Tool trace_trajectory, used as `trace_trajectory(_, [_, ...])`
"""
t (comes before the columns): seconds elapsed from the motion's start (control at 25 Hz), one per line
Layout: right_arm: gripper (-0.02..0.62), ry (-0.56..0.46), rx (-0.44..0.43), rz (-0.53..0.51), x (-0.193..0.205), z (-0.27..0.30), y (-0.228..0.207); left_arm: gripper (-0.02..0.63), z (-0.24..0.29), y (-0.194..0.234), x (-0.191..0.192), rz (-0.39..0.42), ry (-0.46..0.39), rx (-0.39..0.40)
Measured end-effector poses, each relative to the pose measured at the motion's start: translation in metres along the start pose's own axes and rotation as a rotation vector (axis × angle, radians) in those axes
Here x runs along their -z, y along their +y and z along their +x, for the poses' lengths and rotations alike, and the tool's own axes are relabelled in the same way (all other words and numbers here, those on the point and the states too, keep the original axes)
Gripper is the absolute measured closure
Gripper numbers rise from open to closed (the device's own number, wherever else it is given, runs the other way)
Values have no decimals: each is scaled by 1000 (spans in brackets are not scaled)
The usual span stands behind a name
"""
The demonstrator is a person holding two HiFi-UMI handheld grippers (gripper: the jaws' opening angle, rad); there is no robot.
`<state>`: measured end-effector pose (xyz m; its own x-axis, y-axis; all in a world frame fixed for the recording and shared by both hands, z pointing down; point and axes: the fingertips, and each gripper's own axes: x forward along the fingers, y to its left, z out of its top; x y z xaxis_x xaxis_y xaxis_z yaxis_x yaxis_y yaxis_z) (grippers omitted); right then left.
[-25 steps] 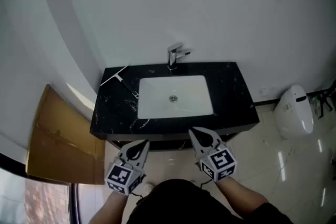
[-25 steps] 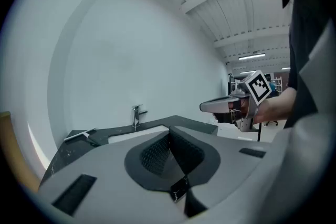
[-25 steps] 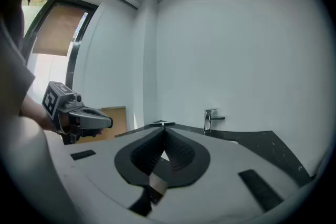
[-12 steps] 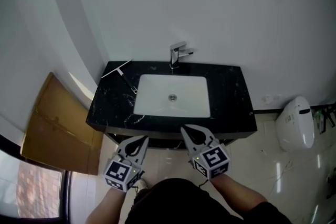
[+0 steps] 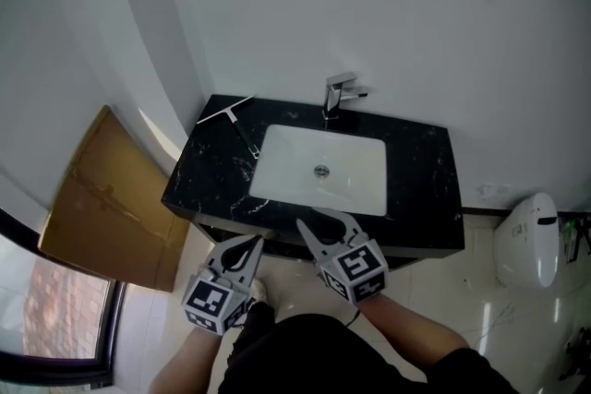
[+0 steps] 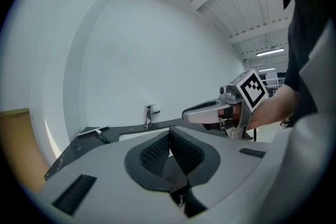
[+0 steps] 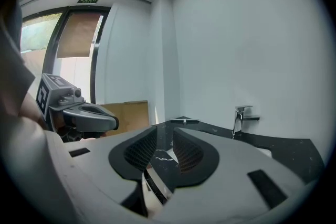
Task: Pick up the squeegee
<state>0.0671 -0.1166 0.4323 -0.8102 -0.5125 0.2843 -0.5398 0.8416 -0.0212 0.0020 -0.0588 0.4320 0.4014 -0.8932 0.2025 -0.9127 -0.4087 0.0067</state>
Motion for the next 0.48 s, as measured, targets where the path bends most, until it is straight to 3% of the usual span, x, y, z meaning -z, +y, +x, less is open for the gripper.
trace_trajectory(0.12, [494,17,-13,-17,-1,42,3,611,3,28,6,-15,-10,-7])
trace_trajectory(0.2, [436,33,-15,-25,-4,75,2,611,8,51,9,-22,-16,-5])
trace_trajectory(0.48, [407,103,29,-51,-15,206,-23,611,14,148,10,-33,-1,-3])
